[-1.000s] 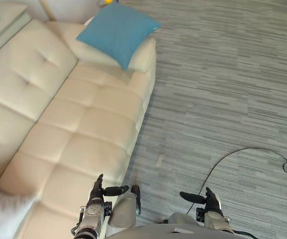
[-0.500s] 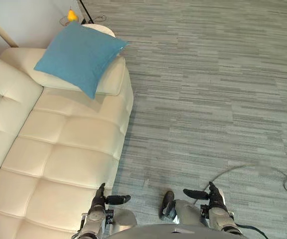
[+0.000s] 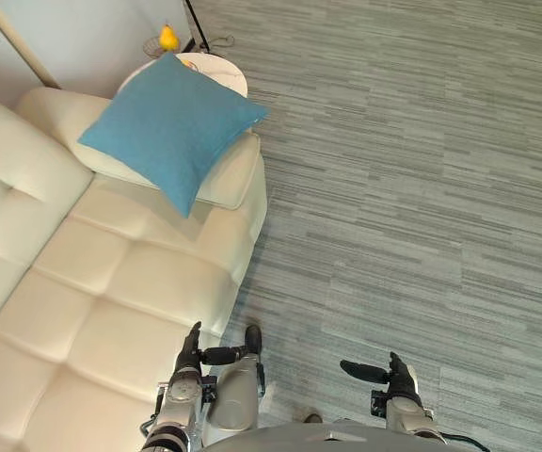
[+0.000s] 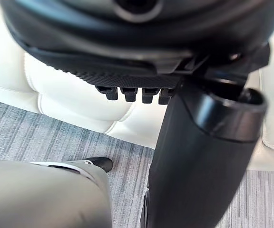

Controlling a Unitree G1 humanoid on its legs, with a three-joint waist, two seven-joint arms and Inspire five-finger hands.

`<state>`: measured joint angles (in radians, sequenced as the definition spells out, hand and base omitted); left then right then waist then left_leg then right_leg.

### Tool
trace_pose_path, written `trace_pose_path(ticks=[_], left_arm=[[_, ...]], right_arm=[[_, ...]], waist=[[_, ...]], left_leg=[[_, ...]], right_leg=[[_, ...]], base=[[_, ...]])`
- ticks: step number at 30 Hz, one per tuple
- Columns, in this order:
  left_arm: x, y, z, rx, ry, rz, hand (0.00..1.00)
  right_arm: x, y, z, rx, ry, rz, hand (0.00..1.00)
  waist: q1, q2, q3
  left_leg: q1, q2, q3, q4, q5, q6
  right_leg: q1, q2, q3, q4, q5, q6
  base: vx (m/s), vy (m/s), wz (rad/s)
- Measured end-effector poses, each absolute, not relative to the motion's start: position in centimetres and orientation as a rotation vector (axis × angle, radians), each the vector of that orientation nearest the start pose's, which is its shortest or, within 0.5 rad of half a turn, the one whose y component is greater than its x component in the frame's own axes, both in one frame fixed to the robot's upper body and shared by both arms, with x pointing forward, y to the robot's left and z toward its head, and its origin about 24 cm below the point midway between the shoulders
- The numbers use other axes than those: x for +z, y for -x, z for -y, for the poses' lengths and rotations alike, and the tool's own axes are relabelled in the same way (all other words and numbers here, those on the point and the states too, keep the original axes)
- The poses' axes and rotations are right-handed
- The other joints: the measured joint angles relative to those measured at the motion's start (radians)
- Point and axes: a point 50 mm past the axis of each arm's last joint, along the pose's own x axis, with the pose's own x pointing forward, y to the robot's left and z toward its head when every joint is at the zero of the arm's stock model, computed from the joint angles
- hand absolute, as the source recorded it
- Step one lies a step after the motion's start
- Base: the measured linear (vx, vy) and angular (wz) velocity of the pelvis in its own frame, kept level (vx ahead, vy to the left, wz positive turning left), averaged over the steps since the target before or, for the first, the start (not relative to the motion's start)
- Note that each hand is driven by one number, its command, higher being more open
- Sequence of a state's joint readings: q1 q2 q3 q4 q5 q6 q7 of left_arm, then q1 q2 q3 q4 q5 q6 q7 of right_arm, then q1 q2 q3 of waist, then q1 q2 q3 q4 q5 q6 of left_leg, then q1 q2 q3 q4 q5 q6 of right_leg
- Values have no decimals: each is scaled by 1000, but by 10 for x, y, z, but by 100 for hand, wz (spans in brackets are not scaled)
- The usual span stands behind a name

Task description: Pick up cushions and gather them together orderly.

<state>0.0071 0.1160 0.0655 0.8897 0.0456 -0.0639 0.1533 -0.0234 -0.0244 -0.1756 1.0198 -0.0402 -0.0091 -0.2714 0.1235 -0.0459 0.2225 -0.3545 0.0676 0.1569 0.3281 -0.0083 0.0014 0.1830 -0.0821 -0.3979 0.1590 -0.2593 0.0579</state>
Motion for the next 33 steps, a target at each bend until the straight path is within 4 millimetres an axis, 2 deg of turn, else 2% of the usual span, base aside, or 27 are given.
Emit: trace_pose_path(ticks=[1,2,3,4,5,7,8,9,10,11,12,13,14,15,17,18,19,20,21,23,24,26,28,30,31,32,33], left_arm=[[-129,-158,-210,234,-188,-830,100],[-130,-157,-210,235,-188,-836,100],[-131,-154,-212,237,-194,-847,100],[-133,-151,-214,237,-203,-860,100],[-134,-148,-214,236,-204,-871,100],[-138,-137,-218,246,-216,-910,100],[-140,-132,-219,253,-219,-924,100],[-140,-132,-219,256,-220,-923,100],[-141,-129,-220,262,-222,-931,100],[-141,-128,-220,264,-221,-934,100],[-141,-128,-220,264,-222,-939,100],[-141,-128,-220,262,-222,-940,100],[-142,-127,-221,262,-227,-950,100],[-143,-126,-219,256,-222,-952,100],[-143,-127,-217,247,-220,-950,100],[-143,-126,-216,249,-219,-949,100],[-143,-126,-217,256,-215,-941,100],[-141,-131,-217,264,-207,-922,100],[-141,-131,-215,283,-176,-919,100],[-142,-128,-215,304,-150,-926,100],[-141,-129,-218,322,-129,-917,100],[-137,-134,-218,322,-128,-891,100],[-136,-138,-217,320,-128,-874,100],[-136,-138,-217,318,-128,-875,100],[-137,-137,-216,318,-128,-880,100],[-138,-136,-218,321,-130,-891,100],[-136,-137,-222,324,-142,-884,100]], right_arm=[[-146,-140,194,-395,110,-983,100],[-146,-140,195,-394,111,-983,100],[-146,-140,194,-385,117,-981,100],[-146,-141,194,-377,120,-980,100],[-147,-140,194,-371,126,-984,100],[-148,-137,193,-355,128,-997,100],[-149,-136,194,-348,138,-1001,100],[-149,-135,194,-345,141,-1001,100],[-149,-135,194,-329,161,-1002,100],[-147,-139,194,-328,160,-990,100],[-146,-142,195,-324,169,-978,100],[-145,-143,195,-325,169,-974,100],[-145,-143,198,-332,171,-970,100],[-144,-145,199,-333,174,-965,100],[-140,-152,207,-348,194,-941,100],[-141,-148,209,-352,199,-951,100],[-142,-145,210,-355,202,-956,100],[-142,-143,210,-354,201,-962,100],[-144,-140,210,-356,202,-973,100],[-147,-131,209,-356,198,-997,100],[-149,-128,205,-355,182,-1015,100],[-150,-128,203,-360,163,-1018,100],[-149,-129,204,-399,120,-1013,100],[-149,-128,207,-426,106,-1012,100],[-149,-127,209,-440,99,-1014,100],[-151,-125,207,-452,88,-1026,100],[-151,-125,203,-447,80,-1027,100]], waist=[[0,5,-4],[1,5,-5],[3,4,-5],[0,5,-4],[-2,5,-3],[-9,9,-3],[-16,19,-3],[-18,17,-2],[-20,26,4],[-26,28,7],[-27,30,12],[-28,28,12],[-37,33,17],[-24,45,16],[-33,49,20],[-33,47,15],[-34,43,12],[-39,55,17],[-34,78,23],[-23,82,28],[-20,69,36],[-19,63,39],[-18,58,41],[-18,57,41],[-18,60,39],[-18,52,40],[-15,31,40]], left_leg=[[9,7,13,51,-53,5],[18,10,22,65,-74,10],[56,10,37,87,-118,13],[102,9,45,107,-176,19],[127,10,44,119,-204,20],[201,19,33,131,-274,20],[230,28,23,123,-289,11],[248,33,20,115,-293,7],[283,51,7,91,-293,-7],[307,72,-6,66,-293,-16],[330,95,-16,46,-292,-25],[341,101,-20,39,-293,-35],[369,120,-49,20,-301,-78],[378,130,-61,1,-290,-84],[392,101,-57,-58,-233,-77],[401,106,-64,-32,-216,-88],[353,111,-96,75,-218,-92],[263,132,-136,250,-213,-90],[166,174,-150,454,-175,-71],[92,206,-118,608,-185,-56],[53,204,-65,636,-204,-30],[26,201,-4,569,-215,-35],[4,160,59,324,-209,-30],[4,130,114,144,-148,-25],[9,122,152,69,-70,-9],[22,101,192,24,21,42],[21,85,193,24,19,44]], right_leg=[[-29,-25,38,111,-8,14],[-47,-36,53,172,-11,19],[-99,-74,76,352,-1,47],[-170,-137,76,584,77,115],[-203,-165,70,688,93,121],[-282,-221,10,855,28,24],[-319,-224,-27,853,5,-11],[-338,-222,-42,836,-7,-19],[-394,-205,-64,739,-32,-26],[-453,-169,-55,601,-29,-25],[-497,-122,-14,434,-1,-1],[-502,-104,8,355,32,5],[-467,-58,31,271,176,-68],[-458,-41,26,273,173,-71],[-461,-37,61,330,138,-89],[-440,-40,58,350,91,-90],[-408,-37,44,326,38,-88],[-373,-25,14,301,28,-90],[-320,3,-20,263,24,-98],[-253,21,-51,220,19,-105],[-192,21,-82,166,20,-103],[-144,20,-120,118,29,-91],[-99,11,-188,64,36,-78],[-76,5,-232,42,40,-66],[-62,7,-252,33,38,-45],[-28,-3,-274,30,13,2],[-25,-16,-282,29,15,6]], base=[[376,133,-28],[437,171,-34],[340,122,-33],[499,160,-30],[400,68,-17],[461,-12,3],[301,-50,16],[368,-105,24],[460,-221,31],[543,-283,40],[409,-273,37],[369,-239,53],[460,-280,36],[435,-250,32],[249,-161,22],[213,-184,52],[271,-283,69],[279,-300,71],[323,-289,62],[202,-129,48],[125,-71,55],[239,-80,74],[248,15,88],[255,103,64],[307,154,80],[362,165,77],[298,100,75]])
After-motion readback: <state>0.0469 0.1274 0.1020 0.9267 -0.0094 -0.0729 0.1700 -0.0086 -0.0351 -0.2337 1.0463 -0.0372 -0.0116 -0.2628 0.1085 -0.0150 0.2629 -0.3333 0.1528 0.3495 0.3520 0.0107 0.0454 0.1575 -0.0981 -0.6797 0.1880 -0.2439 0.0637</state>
